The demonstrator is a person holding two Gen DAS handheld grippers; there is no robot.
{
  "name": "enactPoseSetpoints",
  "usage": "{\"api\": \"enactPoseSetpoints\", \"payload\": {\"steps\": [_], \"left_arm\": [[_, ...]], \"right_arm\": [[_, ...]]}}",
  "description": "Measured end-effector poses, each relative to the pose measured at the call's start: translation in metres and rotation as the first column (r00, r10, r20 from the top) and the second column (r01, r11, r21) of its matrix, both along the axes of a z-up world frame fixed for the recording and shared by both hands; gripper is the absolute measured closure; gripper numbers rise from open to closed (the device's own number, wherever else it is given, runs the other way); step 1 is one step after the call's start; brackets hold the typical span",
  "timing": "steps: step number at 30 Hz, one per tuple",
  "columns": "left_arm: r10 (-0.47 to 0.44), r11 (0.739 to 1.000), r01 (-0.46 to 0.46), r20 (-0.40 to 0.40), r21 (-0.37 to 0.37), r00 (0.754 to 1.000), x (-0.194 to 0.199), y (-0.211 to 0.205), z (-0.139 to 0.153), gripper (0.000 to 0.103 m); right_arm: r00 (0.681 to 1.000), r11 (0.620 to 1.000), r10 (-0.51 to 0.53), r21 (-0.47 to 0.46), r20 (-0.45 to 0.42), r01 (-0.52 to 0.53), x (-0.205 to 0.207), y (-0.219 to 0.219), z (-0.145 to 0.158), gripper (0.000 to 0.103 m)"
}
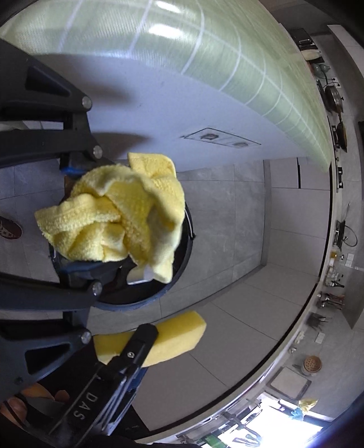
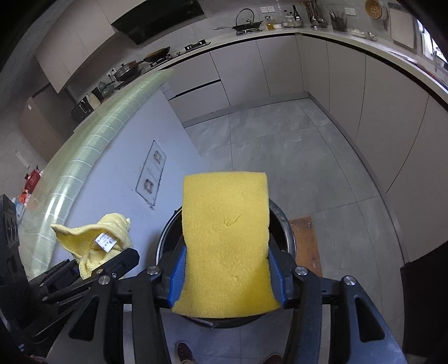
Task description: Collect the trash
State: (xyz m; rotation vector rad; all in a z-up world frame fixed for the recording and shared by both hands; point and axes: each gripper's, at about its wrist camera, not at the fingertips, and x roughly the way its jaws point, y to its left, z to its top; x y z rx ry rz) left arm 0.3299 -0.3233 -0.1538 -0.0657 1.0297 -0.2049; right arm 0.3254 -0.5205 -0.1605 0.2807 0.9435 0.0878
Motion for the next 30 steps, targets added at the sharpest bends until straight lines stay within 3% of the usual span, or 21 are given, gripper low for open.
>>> {"api": "enactPoseSetpoints", "payload": {"steps": [2,6,11,12,15,23,30], "left_arm": [[0.015,1.000,-0.015,-0.016,-0.009,1.000,0.006,-0.001,-0.008,0.053],[0.053,0.999,-0.053,-0.017,0.004,0.998,0.013,-0.004,-0.025,0.041],[0.062,0.998,-0.062,0.002,-0.001,0.998,0.014,-0.008,-0.029,0.038],[0.063,0.998,-0.063,0.008,0.006,0.998,0.015,-0.008,-0.028,0.033],[0.059,0.998,-0.060,0.021,0.009,0.998,0.015,-0.010,-0.021,0.032],[0.044,0.999,-0.046,0.069,0.028,0.997,-0.003,-0.022,0.029,0.032],[0.063,0.998,-0.065,0.102,0.018,0.993,-0.045,-0.004,0.098,0.032]], "right_arm": [[1.000,1.000,0.013,-0.008,0.000,-0.013,0.006,0.002,-0.007,0.046],[1.000,0.999,0.012,-0.049,0.004,-0.012,0.019,0.000,-0.022,0.030],[0.996,0.998,-0.052,-0.036,0.066,0.055,0.020,-0.018,-0.019,0.030],[0.994,0.997,-0.071,-0.013,0.085,0.072,0.017,-0.024,-0.015,0.030],[0.993,0.996,-0.086,-0.010,0.082,0.087,0.012,-0.029,-0.008,0.030],[0.996,0.997,-0.081,-0.017,0.041,0.082,-0.003,-0.033,0.021,0.030],[0.991,1.000,-0.004,-0.022,-0.130,0.002,-0.029,-0.013,0.048,0.030]]}}
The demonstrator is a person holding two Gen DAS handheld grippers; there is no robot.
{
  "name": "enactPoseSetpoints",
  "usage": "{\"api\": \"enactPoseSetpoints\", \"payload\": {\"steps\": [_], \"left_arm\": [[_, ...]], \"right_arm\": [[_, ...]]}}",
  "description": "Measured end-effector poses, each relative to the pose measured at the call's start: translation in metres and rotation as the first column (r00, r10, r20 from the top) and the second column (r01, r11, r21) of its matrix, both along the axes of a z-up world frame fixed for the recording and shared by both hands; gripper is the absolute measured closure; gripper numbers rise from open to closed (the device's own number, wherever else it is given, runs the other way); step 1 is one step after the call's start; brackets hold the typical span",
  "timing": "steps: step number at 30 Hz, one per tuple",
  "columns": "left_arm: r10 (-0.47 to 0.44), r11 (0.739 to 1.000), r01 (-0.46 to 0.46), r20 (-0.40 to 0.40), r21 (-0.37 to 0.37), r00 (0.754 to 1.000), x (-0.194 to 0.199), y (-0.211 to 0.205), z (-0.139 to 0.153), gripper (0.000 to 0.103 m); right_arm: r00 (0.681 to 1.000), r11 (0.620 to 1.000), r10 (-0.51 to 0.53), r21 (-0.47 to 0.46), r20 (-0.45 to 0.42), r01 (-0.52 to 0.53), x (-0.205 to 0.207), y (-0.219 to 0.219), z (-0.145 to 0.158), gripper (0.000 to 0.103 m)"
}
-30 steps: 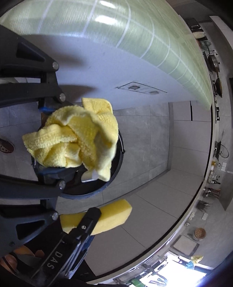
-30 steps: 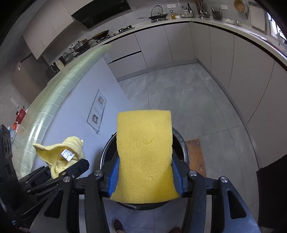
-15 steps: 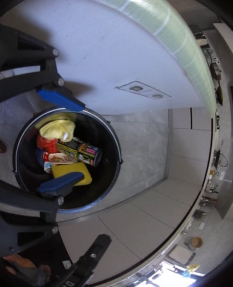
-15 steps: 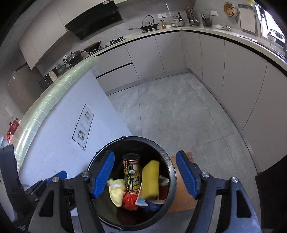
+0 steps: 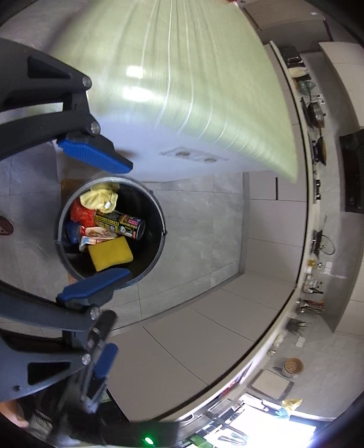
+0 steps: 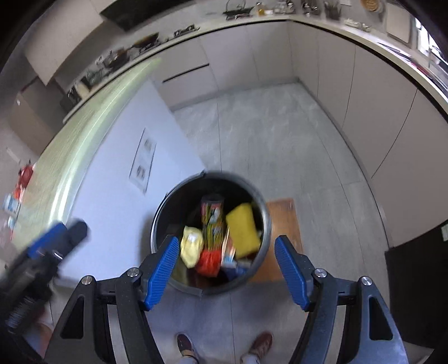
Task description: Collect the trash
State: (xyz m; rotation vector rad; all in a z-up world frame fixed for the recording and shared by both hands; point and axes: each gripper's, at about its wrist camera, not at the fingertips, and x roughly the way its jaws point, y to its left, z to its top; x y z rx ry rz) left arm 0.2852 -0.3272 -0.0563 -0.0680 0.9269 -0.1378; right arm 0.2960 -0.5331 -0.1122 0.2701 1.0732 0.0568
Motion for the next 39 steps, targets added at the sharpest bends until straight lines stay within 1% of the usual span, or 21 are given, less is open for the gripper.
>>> {"api": "enactPoseSetpoints", "payload": {"steps": [1,2,5,7,9,11,12,14,16,18,20,23,26,28,30,33,35,39], "left_arm": [[-0.003,1.000,0.003,0.010,0.000,1.000,-0.013,0.008,0.014,0.032],[-0.006,1.000,0.006,0.016,-0.002,1.000,-0.017,0.015,0.020,0.032],[-0.030,0.999,0.028,0.069,0.027,0.997,-0.059,0.045,0.052,0.029],[-0.043,0.998,0.038,0.103,0.053,0.994,-0.086,0.068,0.067,0.017],[-0.051,0.996,0.040,0.155,0.073,0.987,-0.122,0.100,0.081,0.014],[-0.049,0.996,0.034,0.181,0.087,0.982,-0.153,0.131,0.087,0.012],[-0.044,0.996,0.028,0.179,0.087,0.983,-0.167,0.147,0.089,0.010],[-0.039,0.996,0.024,0.169,0.089,0.985,-0.187,0.171,0.090,0.009],[-0.039,0.993,0.019,0.164,0.117,0.986,-0.213,0.200,0.093,0.009],[-0.018,0.990,-0.004,0.163,0.138,0.986,-0.226,0.216,0.096,0.008],[0.004,0.990,-0.028,0.166,0.141,0.986,-0.243,0.231,0.100,0.008],[0.039,0.990,-0.061,0.175,0.124,0.984,-0.263,0.243,0.105,0.008],[0.068,0.992,-0.084,0.169,0.089,0.983,-0.273,0.243,0.106,0.008],[0.083,0.993,-0.096,0.172,0.071,0.982,-0.279,0.238,0.107,0.008],[0.088,0.992,-0.101,0.178,0.068,0.980,-0.288,0.236,0.106,0.008],[0.107,0.992,-0.119,0.189,0.054,0.976,-0.298,0.232,0.107,0.008],[0.113,0.992,-0.121,0.182,0.033,0.977,-0.302,0.227,0.106,0.008],[0.123,0.991,-0.130,0.189,0.022,0.974,-0.308,0.220,0.108,0.008]], "right_arm": [[1.000,1.000,0.005,-0.001,0.006,-0.005,-0.011,0.006,0.009,0.030],[1.000,1.000,0.006,-0.007,0.015,-0.005,-0.024,0.011,0.018,0.030],[0.999,1.000,-0.006,-0.010,0.054,0.006,-0.067,0.030,0.047,0.030],[0.997,1.000,-0.011,-0.005,0.074,0.011,-0.097,0.047,0.062,0.030],[0.995,1.000,-0.018,-0.017,0.102,0.020,-0.131,0.068,0.077,0.030],[0.989,0.999,-0.038,-0.031,0.144,0.043,-0.171,0.095,0.093,0.030],[0.986,0.998,-0.052,-0.031,0.160,0.058,-0.191,0.107,0.100,0.030],[0.978,0.996,-0.080,-0.010,0.192,0.083,-0.233,0.137,0.115,0.029],[0.972,0.996,-0.087,0.002,0.220,0.088,-0.261,0.160,0.127,0.026],[0.966,0.996,-0.081,-0.025,0.244,0.090,-0.288,0.185,0.140,0.026],[0.959,0.993,-0.059,-0.084,0.278,0.086,-0.315,0.212,0.157,0.024],[0.944,0.988,-0.051,-0.120,0.325,0.095,-0.339,0.234,0.173,0.020],[0.937,0.990,-0.051,-0.109,0.345,0.093,-0.354,0.245,0.179,0.019],[0.937,0.990,-0.041,-0.110,0.348,0.085,-0.357,0.245,0.180,0.019],[0.937,0.989,-0.029,-0.126,0.349,0.077,-0.360,0.244,0.183,0.019],[0.935,0.986,-0.030,-0.141,0.354,0.085,-0.362,0.234,0.186,0.019],[0.935,0.987,-0.034,-0.135,0.353,0.087,-0.365,0.228,0.186,0.019],[0.937,0.988,-0.040,-0.127,0.348,0.089,-0.369,0.219,0.184,0.019]]}}
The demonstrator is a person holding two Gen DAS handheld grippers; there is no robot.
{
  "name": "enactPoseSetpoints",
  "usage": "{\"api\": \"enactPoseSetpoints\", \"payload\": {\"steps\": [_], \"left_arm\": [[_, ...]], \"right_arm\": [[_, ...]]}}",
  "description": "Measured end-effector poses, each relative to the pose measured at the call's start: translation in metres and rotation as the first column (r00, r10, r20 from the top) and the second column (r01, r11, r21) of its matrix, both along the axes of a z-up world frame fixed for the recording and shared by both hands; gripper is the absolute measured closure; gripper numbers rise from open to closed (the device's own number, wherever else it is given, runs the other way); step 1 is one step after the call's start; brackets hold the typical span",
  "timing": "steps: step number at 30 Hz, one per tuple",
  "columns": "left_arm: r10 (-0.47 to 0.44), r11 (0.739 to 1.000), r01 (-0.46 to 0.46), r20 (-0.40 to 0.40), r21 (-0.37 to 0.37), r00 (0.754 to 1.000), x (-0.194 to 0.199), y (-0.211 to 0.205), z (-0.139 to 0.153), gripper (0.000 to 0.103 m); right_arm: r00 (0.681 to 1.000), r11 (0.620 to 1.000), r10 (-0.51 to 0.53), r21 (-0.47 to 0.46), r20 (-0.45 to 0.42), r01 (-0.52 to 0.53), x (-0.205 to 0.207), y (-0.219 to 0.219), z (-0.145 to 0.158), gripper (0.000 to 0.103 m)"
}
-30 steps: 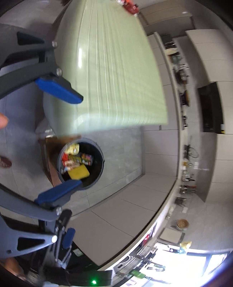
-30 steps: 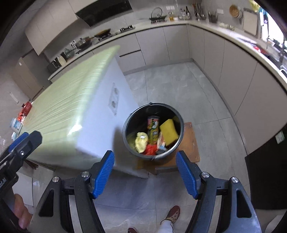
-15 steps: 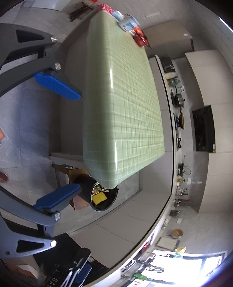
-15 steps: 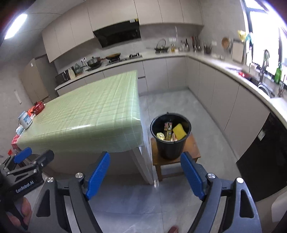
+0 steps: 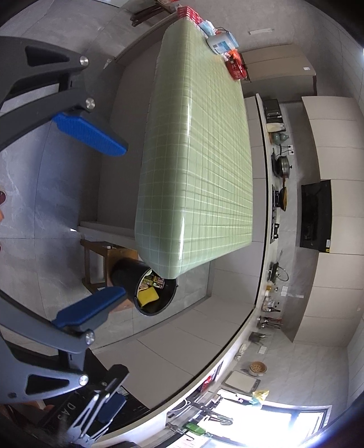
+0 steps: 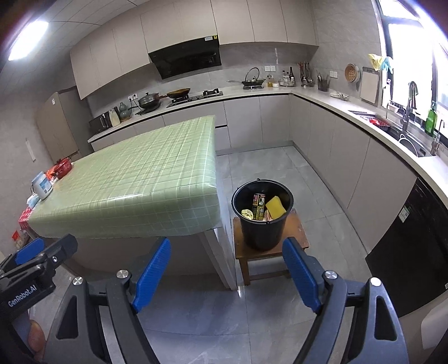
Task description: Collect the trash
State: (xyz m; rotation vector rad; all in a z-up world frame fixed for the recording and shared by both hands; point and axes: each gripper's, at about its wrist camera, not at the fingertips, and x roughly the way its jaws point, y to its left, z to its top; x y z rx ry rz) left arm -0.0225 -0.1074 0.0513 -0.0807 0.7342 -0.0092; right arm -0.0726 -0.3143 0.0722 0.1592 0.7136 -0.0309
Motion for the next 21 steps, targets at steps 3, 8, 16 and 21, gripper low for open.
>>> {"api": "enactPoseSetpoints", "payload": {"steps": [3,8,16,21], "left_arm": [[0.000,1.000,0.000,-0.003,0.001,1.000,-0.004,-0.005,-0.001,0.008],[0.010,1.000,-0.010,-0.002,-0.001,1.000,-0.008,-0.009,-0.001,0.008],[0.021,1.000,-0.020,-0.010,0.012,1.000,-0.010,-0.011,-0.002,0.008],[0.027,1.000,-0.027,-0.007,0.014,1.000,-0.012,-0.013,0.000,0.008]], "right_arm": [[1.000,1.000,-0.003,0.001,0.012,0.003,-0.002,-0.003,0.002,0.019],[1.000,1.000,-0.004,-0.003,0.020,0.004,-0.002,-0.008,0.003,0.019],[1.000,1.000,0.002,0.012,0.011,-0.002,-0.002,-0.010,0.001,0.019],[1.000,1.000,0.013,0.006,0.014,-0.013,-0.002,-0.008,0.002,0.019]]}}
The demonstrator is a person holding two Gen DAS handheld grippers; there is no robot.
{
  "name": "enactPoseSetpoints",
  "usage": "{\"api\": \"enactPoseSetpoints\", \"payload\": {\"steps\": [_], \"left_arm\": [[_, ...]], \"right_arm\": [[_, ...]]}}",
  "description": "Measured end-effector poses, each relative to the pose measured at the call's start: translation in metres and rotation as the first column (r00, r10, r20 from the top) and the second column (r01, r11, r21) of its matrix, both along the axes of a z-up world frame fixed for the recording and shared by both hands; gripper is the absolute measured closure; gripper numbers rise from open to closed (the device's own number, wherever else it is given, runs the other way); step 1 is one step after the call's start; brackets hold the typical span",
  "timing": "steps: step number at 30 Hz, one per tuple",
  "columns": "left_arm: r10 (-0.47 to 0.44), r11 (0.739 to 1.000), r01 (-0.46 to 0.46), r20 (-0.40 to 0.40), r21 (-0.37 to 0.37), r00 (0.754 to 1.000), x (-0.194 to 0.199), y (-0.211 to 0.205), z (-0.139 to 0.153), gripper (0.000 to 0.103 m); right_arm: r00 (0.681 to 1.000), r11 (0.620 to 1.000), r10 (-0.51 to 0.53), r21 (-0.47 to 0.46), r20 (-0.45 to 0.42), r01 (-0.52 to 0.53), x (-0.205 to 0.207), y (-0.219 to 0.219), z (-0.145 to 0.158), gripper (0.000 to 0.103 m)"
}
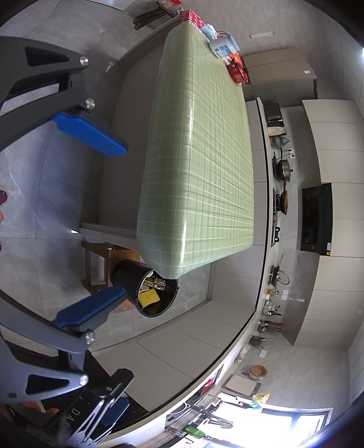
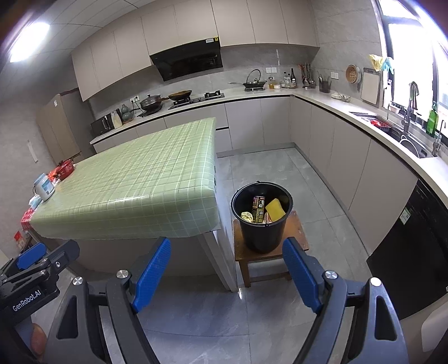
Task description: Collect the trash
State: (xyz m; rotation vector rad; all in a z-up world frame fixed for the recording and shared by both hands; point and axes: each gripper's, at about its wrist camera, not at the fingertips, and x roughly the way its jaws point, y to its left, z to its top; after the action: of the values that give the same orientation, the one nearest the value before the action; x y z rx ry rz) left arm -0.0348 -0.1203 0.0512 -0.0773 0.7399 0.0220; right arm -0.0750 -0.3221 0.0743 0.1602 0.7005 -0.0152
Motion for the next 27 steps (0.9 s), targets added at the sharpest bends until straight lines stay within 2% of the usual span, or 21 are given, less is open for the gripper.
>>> {"api": "enactPoseSetpoints", "payload": {"steps": [27], "left_arm": [[-0.018,1.000,0.018,-0.020,0.003,1.000,0.004,-0.011,0.000,0.008]], "right_arm": [[1.000,1.000,-0.002,0.004,-0.016,0.002,0.006,-0.003,-0.003,0.019]]}}
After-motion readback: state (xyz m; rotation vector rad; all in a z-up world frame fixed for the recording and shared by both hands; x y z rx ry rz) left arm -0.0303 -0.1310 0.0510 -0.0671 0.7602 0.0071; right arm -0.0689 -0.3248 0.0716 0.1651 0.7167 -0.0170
